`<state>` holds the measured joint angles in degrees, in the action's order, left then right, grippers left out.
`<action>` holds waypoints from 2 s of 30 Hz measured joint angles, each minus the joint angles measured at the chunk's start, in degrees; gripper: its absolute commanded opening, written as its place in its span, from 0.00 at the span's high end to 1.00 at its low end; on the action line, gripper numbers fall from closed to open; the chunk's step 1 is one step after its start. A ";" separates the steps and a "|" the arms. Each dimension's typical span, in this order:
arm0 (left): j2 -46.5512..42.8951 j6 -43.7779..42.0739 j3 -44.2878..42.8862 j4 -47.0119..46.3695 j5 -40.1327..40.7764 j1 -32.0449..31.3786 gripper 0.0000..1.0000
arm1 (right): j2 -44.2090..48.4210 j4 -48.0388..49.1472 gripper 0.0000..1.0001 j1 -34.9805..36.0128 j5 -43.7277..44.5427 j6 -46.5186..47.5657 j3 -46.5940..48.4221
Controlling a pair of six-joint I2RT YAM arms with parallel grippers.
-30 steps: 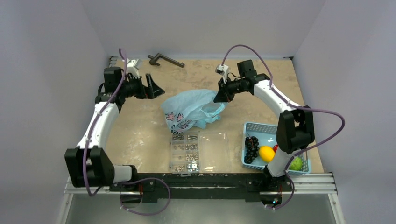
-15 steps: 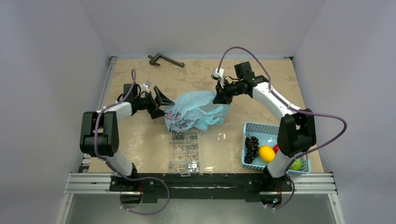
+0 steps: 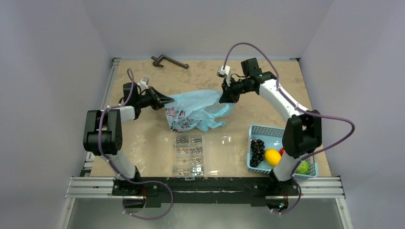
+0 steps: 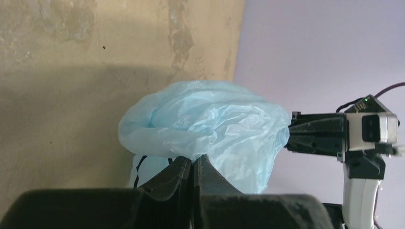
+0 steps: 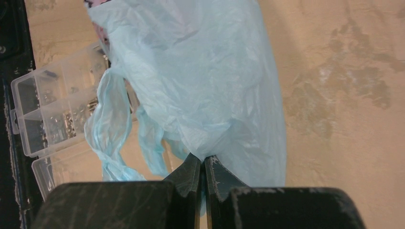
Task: Place the fake fruits into the plastic bag and tie a complex knot
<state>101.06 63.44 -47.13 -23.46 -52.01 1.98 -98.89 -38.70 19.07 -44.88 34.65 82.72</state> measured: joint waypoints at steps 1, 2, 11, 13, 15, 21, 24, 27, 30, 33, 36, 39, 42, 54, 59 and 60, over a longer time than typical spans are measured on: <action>-0.81 -0.83 -0.20 0.20 -0.28 0.63 1.00 | -0.39 -0.85 1.00 -0.59 0.13 0.02 1.64; -2.19 -3.37 -0.85 1.84 -0.46 1.60 1.00 | -1.16 -2.08 1.00 -1.81 0.17 0.04 4.26; -24.11 -40.74 -11.50 15.37 -1.70 -0.15 1.00 | -4.72 -8.07 1.00 -9.53 -0.92 2.34 21.38; -29.64 -53.18 -9.11 18.91 -0.79 -3.08 1.00 | -2.21 -6.47 1.00 -8.74 0.33 3.56 16.28; -34.03 -64.35 -4.02 21.68 0.39 -6.03 1.00 | 1.44 -5.09 1.00 -7.23 2.75 5.55 7.17; -36.11 -90.60 11.89 32.24 8.00 -8.11 1.00 | 1.79 -4.44 1.00 -2.69 9.88 12.26 -11.50; -36.17 -99.16 13.09 37.66 8.90 -10.12 1.00 | 0.09 -3.91 1.00 -1.95 11.02 14.45 -14.49; -36.24 -107.21 11.28 42.47 10.27 -11.80 1.00 | -0.42 -3.28 1.00 -1.81 12.07 15.82 -14.88; -36.46 -111.01 10.10 44.65 12.37 -12.28 1.00 | -0.92 -2.82 1.00 -1.79 12.17 15.85 -13.81; -34.51 -107.27 2.34 52.87 12.02 -12.26 1.00 | -3.65 -5.64 0.33 -1.77 11.74 14.19 -7.17; -29.75 -95.30 -13.97 58.27 11.08 -12.07 1.00 | -5.92 -8.72 0.01 -2.97 11.61 10.95 3.17; -26.99 -79.80 -27.67 58.75 10.29 -11.85 1.00 | -4.35 -7.65 0.01 -4.74 10.21 7.15 11.15; -25.00 -67.87 -34.73 59.39 9.99 -11.87 1.00 | 1.51 -2.01 0.01 -5.44 8.26 0.79 12.24; -21.99 -37.46 -36.98 61.42 16.98 -17.84 1.00 | 7.87 20.55 0.01 20.33 9.18 -10.01 10.38; -22.56 -32.30 -37.09 61.70 17.90 -18.40 1.00 | 2.45 21.73 0.66 22.25 11.45 -8.83 9.03; -22.60 -31.56 -37.42 62.23 18.14 -18.45 0.97 | 1.70 21.59 0.83 22.36 11.85 -8.79 8.81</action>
<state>78.46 31.88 -84.55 38.76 -33.87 -16.47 -97.19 -17.10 41.43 -33.04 25.87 91.53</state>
